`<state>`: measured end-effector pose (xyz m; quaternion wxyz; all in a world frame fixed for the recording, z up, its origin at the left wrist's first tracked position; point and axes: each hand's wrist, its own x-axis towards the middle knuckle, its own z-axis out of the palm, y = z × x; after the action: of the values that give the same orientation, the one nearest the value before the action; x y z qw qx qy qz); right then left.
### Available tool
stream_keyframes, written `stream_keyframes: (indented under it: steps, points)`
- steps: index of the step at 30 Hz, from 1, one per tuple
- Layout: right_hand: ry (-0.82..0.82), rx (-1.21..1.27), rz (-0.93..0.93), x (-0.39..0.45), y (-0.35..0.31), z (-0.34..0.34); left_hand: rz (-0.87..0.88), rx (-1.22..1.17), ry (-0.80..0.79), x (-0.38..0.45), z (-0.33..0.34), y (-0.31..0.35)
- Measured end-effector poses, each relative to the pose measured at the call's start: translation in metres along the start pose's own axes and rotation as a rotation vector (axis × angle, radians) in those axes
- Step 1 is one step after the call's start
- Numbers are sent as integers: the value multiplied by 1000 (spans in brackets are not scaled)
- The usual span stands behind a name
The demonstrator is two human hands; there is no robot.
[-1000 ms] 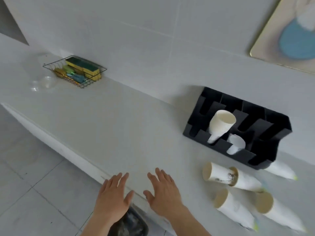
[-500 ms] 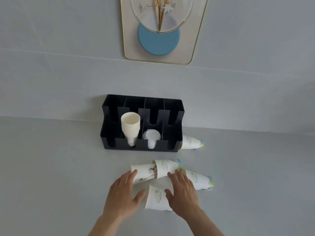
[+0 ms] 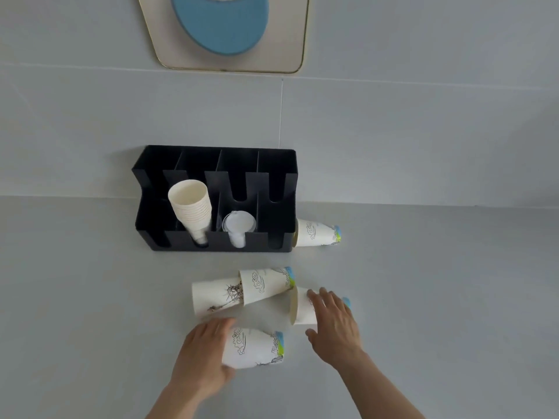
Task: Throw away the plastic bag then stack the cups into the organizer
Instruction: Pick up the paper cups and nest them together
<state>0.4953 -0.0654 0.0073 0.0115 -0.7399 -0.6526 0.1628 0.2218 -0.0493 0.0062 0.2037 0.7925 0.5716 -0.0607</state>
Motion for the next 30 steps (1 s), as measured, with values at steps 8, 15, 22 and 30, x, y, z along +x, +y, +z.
stream_keyframes:
  steps: [8, 15, 22, 30]
  points:
    - [-29, -51, 40, 1, -7, 8, -22, -270, -10, -9, -16, -11]
    - [60, 149, 120, -8, -34, 7, 108, -318, 182, -17, -36, -22]
    - [317, 622, -3, -22, -83, -34, 162, -303, 270, -19, -24, -29]
    - [309, 901, -209, -48, -143, -57, 86, -564, 296, -24, -9, -37]
